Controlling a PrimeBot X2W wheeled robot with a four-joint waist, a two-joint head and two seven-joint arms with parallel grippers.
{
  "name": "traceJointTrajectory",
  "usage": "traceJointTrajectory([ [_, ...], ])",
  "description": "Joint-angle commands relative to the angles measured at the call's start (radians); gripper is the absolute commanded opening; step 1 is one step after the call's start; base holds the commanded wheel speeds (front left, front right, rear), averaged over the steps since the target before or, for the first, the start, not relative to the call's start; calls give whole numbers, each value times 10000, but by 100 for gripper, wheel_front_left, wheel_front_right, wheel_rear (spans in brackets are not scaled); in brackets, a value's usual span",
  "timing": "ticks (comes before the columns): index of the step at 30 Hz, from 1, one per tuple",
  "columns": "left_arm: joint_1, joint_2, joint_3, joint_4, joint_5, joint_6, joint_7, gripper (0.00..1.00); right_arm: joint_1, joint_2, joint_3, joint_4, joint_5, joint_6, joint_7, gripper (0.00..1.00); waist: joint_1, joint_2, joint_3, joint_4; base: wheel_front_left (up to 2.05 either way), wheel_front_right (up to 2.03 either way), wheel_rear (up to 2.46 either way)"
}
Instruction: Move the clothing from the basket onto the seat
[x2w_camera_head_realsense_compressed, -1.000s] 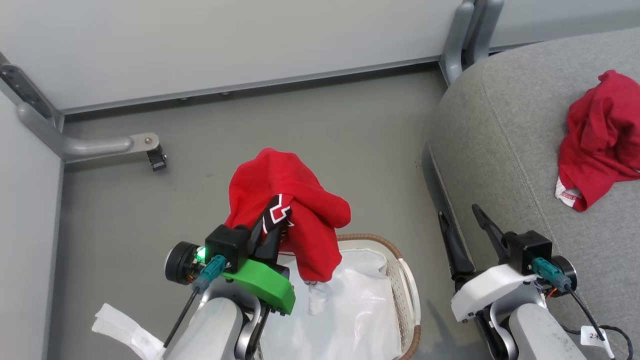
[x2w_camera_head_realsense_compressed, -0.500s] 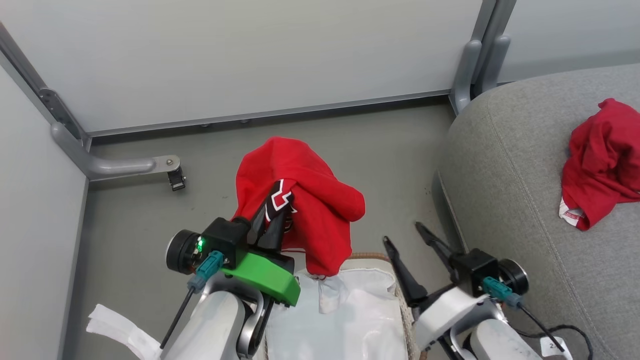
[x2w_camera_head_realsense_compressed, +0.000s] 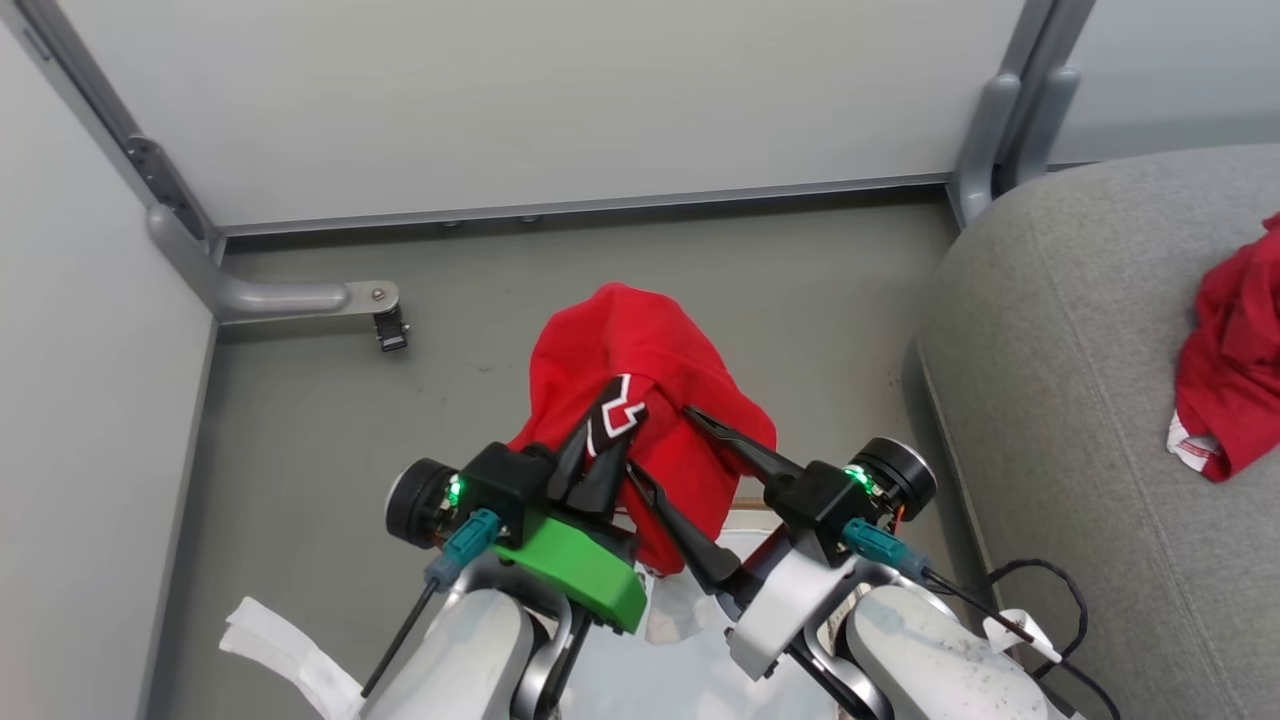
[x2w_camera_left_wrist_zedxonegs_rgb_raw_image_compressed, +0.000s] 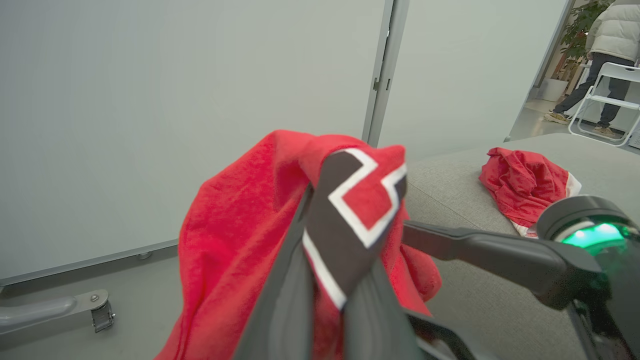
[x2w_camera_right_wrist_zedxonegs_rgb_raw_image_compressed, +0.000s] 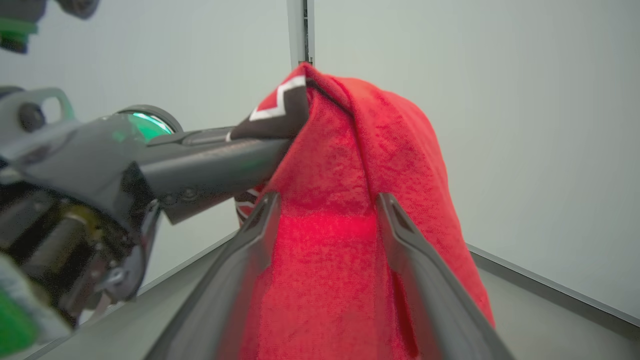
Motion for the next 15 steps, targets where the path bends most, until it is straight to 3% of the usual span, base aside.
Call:
traceJointTrajectory([
  [1, -178, 23, -116, -26, -89, 54, -37, 0, -167, -73, 72, 213, -95, -14, -45, 100, 1, 88, 22, 243, 0, 0, 0],
  [15, -223, 19, -1395, -298, -744, -130, -37, 0, -877, 264, -29, 1980, -213, -14, -43, 100, 1, 88, -130, 1134, 0, 0, 0],
])
